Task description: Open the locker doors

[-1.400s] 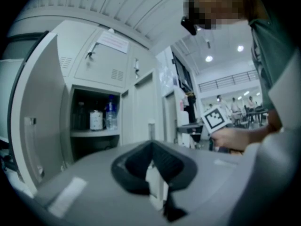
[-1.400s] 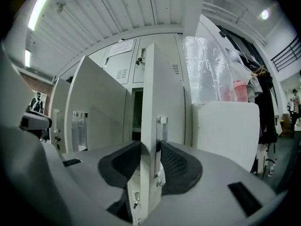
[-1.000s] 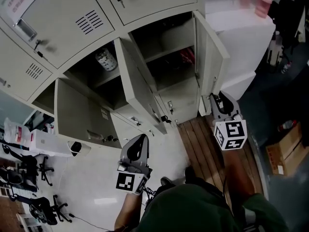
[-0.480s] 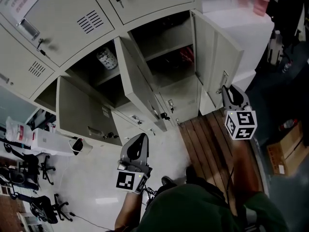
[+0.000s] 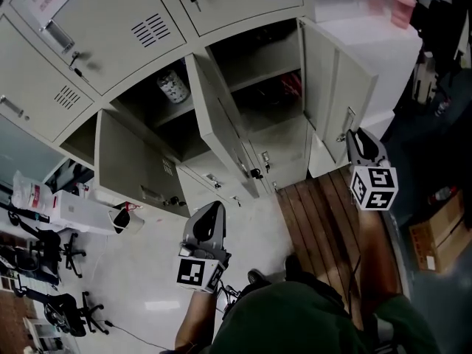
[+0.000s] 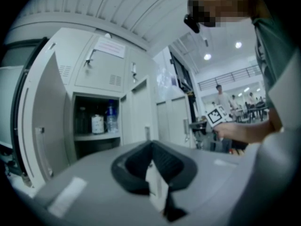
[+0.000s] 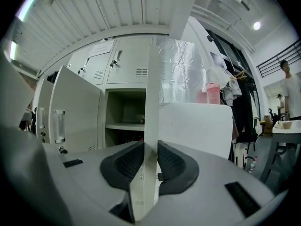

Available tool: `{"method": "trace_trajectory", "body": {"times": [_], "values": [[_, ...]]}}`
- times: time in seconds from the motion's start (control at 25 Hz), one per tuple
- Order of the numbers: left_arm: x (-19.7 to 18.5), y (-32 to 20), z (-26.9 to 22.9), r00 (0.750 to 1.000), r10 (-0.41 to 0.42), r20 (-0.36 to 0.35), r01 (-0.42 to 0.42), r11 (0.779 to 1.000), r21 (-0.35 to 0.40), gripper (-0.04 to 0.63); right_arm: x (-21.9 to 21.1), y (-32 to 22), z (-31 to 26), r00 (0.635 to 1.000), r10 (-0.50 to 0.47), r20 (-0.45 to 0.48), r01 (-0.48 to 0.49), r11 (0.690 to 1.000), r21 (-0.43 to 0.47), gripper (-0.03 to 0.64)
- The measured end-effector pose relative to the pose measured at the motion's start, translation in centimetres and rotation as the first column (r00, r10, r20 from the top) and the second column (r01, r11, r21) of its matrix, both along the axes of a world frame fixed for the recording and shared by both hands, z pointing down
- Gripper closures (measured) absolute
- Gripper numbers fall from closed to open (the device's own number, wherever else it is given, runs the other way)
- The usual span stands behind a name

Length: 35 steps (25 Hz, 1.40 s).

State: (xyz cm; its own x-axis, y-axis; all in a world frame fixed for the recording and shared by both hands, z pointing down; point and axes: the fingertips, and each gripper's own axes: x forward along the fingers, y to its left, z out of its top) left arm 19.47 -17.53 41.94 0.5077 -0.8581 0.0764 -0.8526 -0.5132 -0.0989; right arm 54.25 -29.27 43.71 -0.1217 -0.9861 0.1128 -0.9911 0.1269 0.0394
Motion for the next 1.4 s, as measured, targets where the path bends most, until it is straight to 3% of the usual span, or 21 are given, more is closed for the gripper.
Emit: {"method": "trace_trajectory", "body": {"times": [0.36, 0.56, 0.72, 1.04, 1.2, 1.4], "values": [[-1.5, 0.6, -1.2, 1.0, 0.002, -0.011, -0.001, 1.0, 0.022, 0.592, -1.2, 4.1, -2.7, 1.0, 0.013, 0.001, -0.013, 0.998, 0.068, 0.548], [-2.7, 1.2, -1.6, 0.999, 0.027, -0.02, -0.026, 0.999, 0.041, 0.592, -6.3, 6.7, -5.3, 0.993, -0.106, 0.047, 0.1, 0.989, 0.113, 0.586], [-4.0, 1.9, -2.1, 0.999, 0.026, -0.019, -0.026, 0.999, 0.033, 0.592, -12.0, 8.4, -6.7, 0.968, -0.243, 0.064, 0.233, 0.964, 0.129, 0.602], [-7.2, 3.6, -3.1, 0.996, 0.056, -0.073, -0.051, 0.996, 0.069, 0.592, -24.5, 11.8, -7.7, 0.847, -0.518, 0.12, 0.508, 0.855, 0.111, 0.611], [-9.2, 4.0, -2.4, 0.997, 0.04, -0.072, -0.038, 0.999, 0.029, 0.592, -30.2, 13.3, -7.2, 0.773, -0.618, 0.141, 0.612, 0.786, 0.089, 0.611], [-10.8, 4.7, -2.4, 0.995, 0.058, -0.08, -0.055, 0.998, 0.032, 0.592, -36.5, 15.6, -6.6, 0.691, -0.718, 0.081, 0.716, 0.696, 0.057, 0.614]]}}
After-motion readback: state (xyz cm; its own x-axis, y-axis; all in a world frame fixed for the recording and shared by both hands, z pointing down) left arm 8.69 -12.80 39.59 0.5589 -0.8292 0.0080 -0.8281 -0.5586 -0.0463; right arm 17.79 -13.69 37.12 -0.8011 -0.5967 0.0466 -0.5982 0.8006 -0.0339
